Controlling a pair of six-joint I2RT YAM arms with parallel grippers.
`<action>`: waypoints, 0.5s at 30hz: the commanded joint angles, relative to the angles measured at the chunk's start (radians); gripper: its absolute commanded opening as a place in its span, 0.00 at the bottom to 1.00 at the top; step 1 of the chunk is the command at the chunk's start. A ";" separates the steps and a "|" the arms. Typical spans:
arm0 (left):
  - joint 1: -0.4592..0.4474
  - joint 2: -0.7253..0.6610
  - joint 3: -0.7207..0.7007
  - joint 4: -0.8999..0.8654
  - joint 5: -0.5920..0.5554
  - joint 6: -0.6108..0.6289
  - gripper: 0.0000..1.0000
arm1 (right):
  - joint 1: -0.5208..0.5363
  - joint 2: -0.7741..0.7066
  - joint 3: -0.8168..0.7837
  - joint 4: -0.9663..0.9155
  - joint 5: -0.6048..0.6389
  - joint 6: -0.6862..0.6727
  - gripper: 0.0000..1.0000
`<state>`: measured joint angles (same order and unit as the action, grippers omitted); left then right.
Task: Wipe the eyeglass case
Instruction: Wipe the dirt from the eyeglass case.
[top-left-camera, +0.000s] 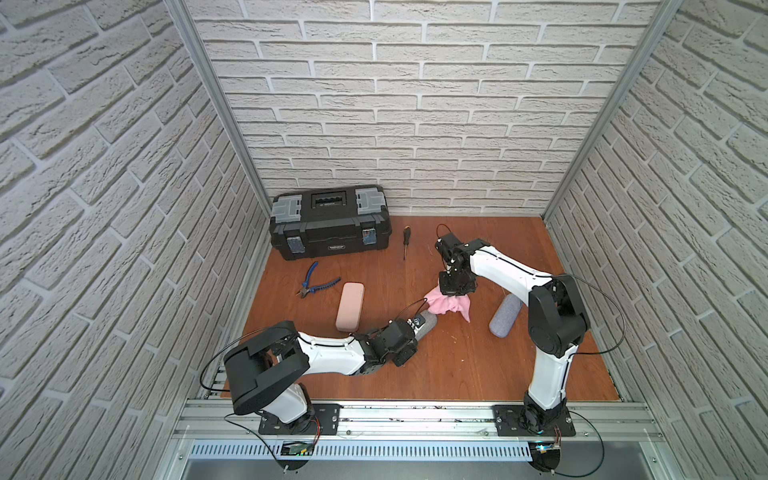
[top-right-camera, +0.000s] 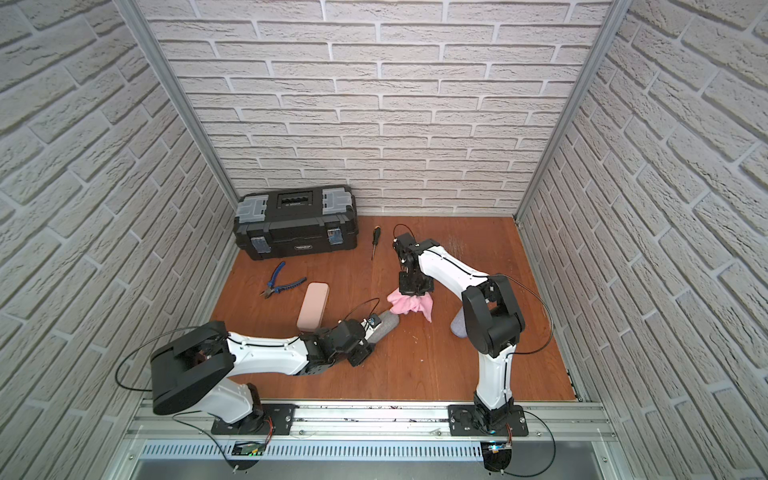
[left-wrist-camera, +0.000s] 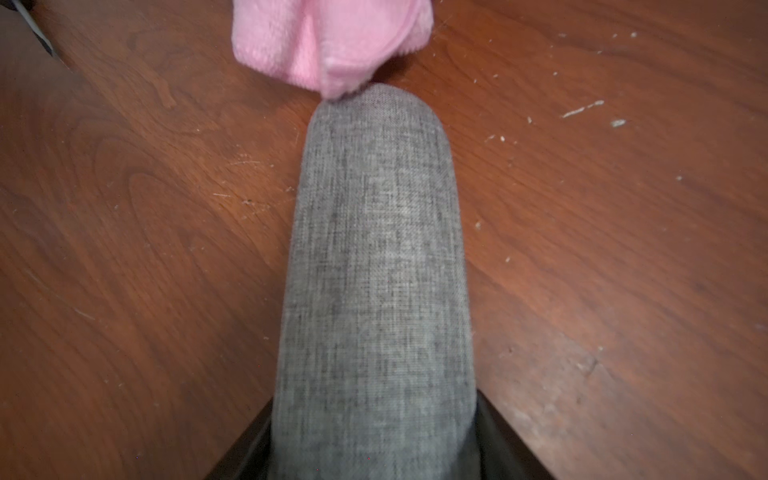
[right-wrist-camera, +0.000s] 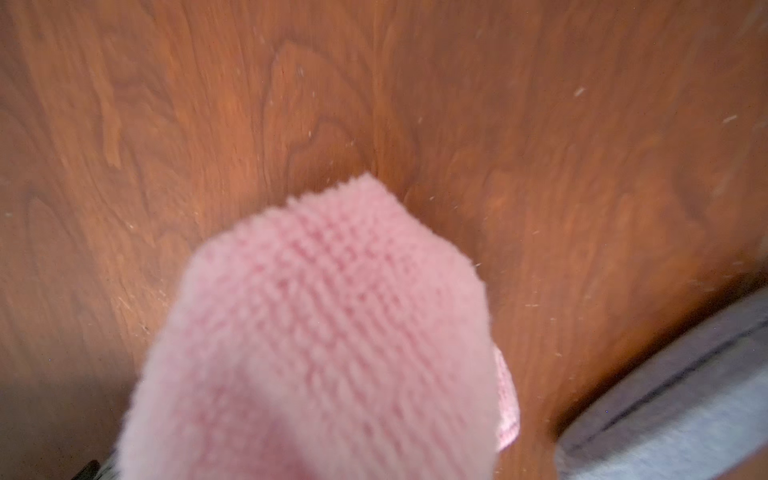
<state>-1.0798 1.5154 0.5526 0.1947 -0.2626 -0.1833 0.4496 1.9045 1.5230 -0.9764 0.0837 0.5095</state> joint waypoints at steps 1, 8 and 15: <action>-0.012 -0.018 -0.006 0.045 -0.053 0.005 0.53 | 0.062 -0.079 0.000 -0.035 -0.122 0.001 0.02; -0.052 -0.015 -0.001 0.029 -0.117 -0.015 0.53 | 0.089 -0.008 -0.211 0.271 -0.487 0.190 0.02; -0.103 -0.008 0.006 0.004 -0.194 -0.027 0.53 | 0.010 -0.019 -0.022 -0.067 0.199 -0.072 0.02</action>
<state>-1.1637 1.5146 0.5529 0.1772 -0.3912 -0.2016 0.4725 1.9247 1.4338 -0.9089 -0.0422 0.5404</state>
